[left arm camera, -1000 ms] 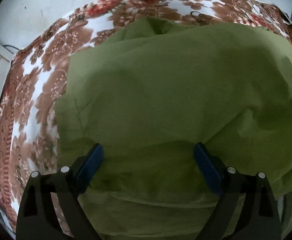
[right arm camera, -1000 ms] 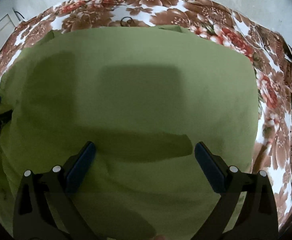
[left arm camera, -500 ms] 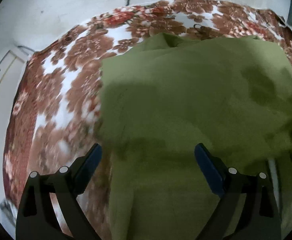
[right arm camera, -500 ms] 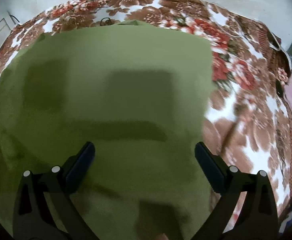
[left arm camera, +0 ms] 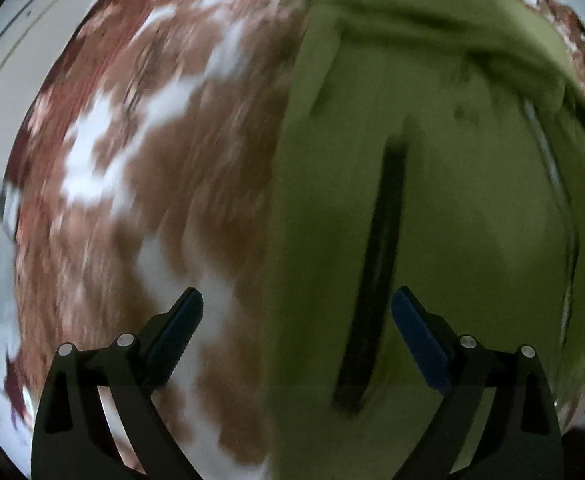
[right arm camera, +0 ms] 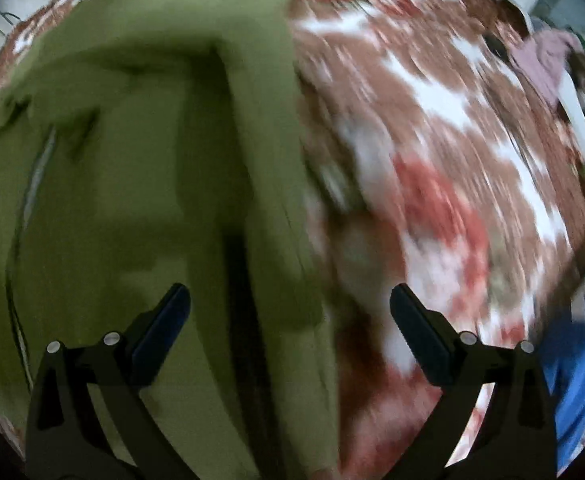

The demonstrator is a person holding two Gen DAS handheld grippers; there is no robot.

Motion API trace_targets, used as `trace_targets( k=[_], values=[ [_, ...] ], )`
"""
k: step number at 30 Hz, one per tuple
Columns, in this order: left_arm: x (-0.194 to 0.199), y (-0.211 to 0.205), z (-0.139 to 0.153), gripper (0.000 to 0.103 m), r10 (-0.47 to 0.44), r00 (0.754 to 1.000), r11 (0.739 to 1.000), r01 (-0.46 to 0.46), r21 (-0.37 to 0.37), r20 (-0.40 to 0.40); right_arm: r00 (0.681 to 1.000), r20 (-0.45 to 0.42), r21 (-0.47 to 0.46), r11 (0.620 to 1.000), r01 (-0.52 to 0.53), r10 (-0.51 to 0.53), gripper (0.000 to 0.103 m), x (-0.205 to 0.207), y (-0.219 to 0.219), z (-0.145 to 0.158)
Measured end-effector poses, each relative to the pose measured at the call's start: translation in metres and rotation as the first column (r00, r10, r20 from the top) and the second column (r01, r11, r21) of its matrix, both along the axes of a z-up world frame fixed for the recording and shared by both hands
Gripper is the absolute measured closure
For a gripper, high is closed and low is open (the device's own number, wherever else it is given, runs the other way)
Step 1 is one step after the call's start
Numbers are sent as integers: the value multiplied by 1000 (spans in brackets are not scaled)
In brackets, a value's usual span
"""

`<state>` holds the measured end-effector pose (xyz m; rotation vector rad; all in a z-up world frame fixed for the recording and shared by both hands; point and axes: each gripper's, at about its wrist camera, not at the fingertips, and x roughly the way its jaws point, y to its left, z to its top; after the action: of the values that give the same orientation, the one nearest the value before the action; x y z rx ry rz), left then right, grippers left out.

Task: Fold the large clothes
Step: 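Grasp the jacket hem with both grippers, drawstring beside the right gripper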

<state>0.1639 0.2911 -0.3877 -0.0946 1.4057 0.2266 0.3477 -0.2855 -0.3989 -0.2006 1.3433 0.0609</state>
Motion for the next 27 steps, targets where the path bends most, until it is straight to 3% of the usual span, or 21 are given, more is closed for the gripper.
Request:
trace_targets(
  k=[2,5,9,14,18,20,21,22,23,25,27],
  values=[
    [-29,6,-5,9,12,999,1000,-13,-18,-38,998,-53,-9,1000,28,-29,5,-28,-16,-8],
    [-68,17,-13,10,60,994,992,-70,-106,-96,993,-110,-22,999,29,-32,5,-61,-28,-15],
    [-100,17,-18,10,76,989,963,-105,-249,-124,982,-185,5,999,50,-48,5,-94,-41,-25],
    [-110,8,-33,11,42,990,941,-85,-328,-136,979,-203,9,1000,28,-25,5,-120,-43,-27],
    [-110,10,-47,11,61,986,926,-113,-361,-153,970,-239,75,996,53,-34,5,-130,-41,-33],
    [-109,11,-47,16,76,985,919,-129,-373,-153,968,-248,105,992,69,-41,6,-132,-41,-34],
    [-108,14,-44,27,79,986,912,-132,-389,-149,965,-257,120,990,75,-42,12,-133,-41,-34],
    [-106,14,-41,35,74,987,909,-126,-398,-144,957,-287,145,986,87,-43,29,-135,-40,-36],
    [-105,12,-38,36,68,988,909,-120,-400,-141,955,-294,153,984,94,-45,39,-133,-39,-35],
    [-104,10,-33,39,50,989,910,-103,-402,-139,956,-288,147,984,99,-53,50,-130,-40,-28],
    [-104,11,-33,45,51,988,909,-107,-403,-148,956,-291,142,987,74,-30,55,-132,-39,-29]
  ],
)
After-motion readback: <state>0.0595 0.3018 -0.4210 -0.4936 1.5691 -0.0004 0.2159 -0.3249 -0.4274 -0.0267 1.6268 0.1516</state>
